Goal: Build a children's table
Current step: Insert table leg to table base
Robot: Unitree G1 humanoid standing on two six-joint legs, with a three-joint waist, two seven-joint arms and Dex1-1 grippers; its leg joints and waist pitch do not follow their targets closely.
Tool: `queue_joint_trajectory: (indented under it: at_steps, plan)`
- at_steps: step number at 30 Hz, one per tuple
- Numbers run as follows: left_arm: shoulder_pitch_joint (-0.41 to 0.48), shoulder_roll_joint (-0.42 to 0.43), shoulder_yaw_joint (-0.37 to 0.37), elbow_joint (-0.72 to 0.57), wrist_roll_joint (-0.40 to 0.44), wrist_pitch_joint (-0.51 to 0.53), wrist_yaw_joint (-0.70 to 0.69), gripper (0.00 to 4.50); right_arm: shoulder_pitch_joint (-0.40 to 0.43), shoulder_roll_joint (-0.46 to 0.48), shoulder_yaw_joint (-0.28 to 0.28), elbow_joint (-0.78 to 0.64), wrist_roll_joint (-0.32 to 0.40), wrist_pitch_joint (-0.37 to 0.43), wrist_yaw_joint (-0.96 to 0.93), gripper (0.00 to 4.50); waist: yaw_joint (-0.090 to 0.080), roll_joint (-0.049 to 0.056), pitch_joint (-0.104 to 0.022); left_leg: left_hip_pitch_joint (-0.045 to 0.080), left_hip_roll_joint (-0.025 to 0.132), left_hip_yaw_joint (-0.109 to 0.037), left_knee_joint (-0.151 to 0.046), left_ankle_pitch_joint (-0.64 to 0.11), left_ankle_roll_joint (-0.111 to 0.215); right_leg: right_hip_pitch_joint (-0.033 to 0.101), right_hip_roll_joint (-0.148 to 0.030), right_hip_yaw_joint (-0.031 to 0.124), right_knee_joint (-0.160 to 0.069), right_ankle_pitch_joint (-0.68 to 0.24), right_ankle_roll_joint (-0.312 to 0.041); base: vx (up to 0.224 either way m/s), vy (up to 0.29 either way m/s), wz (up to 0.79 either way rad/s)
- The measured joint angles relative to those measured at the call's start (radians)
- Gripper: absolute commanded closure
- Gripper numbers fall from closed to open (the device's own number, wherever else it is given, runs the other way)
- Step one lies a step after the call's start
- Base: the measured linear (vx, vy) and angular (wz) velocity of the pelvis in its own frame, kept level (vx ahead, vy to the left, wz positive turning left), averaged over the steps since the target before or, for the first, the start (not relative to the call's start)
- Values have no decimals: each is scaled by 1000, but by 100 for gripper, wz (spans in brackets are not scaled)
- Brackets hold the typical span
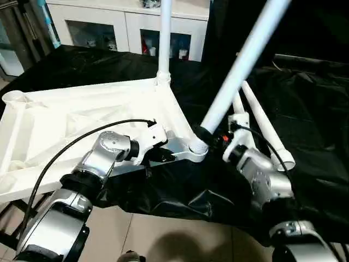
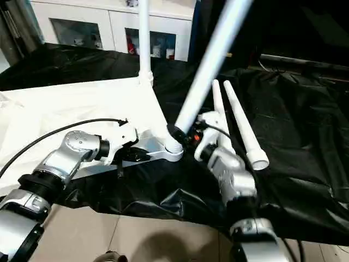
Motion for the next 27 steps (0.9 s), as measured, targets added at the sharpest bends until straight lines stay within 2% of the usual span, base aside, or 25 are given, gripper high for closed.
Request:
queue_joint_trajectory:
  at_steps: [5, 11, 14, 17, 22, 27]
  plan:
    - [0, -9, 0, 11, 3, -8, 7, 450, 31, 9, -2, 3, 0, -66, 0, 261, 1, 6, -4, 0, 0, 0, -1, 0, 0, 2, 0, -1, -4, -1, 1, 0, 0, 0]
    - [0, -15, 0, 15, 8, -19, 7, 450, 59, 13, 9, -6, -12, -136, -7, 261, 3, 8, -5, 0, -1, 0, -4, 0, 0, 4, 0, 0, -8, 1, -1, 0, 0, 0]
    - [0, -16, 0, 22, 8, -27, 7, 450, 75, 13, 34, -29, -44, -166, -24, 261, 3, 10, -6, 0, -1, 0, -5, 0, 0, 4, 0, -1, -9, 0, 0, 0, 0, 0]
    - [-3, -16, 1, 34, 9, -36, 8, 450, 81, -10, 86, -50, -113, -196, -43, 261, 2, 11, -7, 1, -1, 0, -6, 0, 0, 4, 0, -1, -9, -1, 2, 0, 0, 0]
    - [-4, -16, 2, 41, 13, -42, 15, 450, 74, -30, 124, -61, -161, -200, -52, 261, -1, 11, -7, 2, -1, 0, -6, 0, 0, 4, 0, -1, -11, -2, 3, 0, 0, 0]
    - [-4, -16, 2, 43, 16, -45, 16, 450, 49, -55, 154, -64, -184, -164, -34, 261, -2, 10, -7, 3, -1, 0, -6, 0, 0, 5, 0, -1, -12, -2, 3, 0, 0, 0]
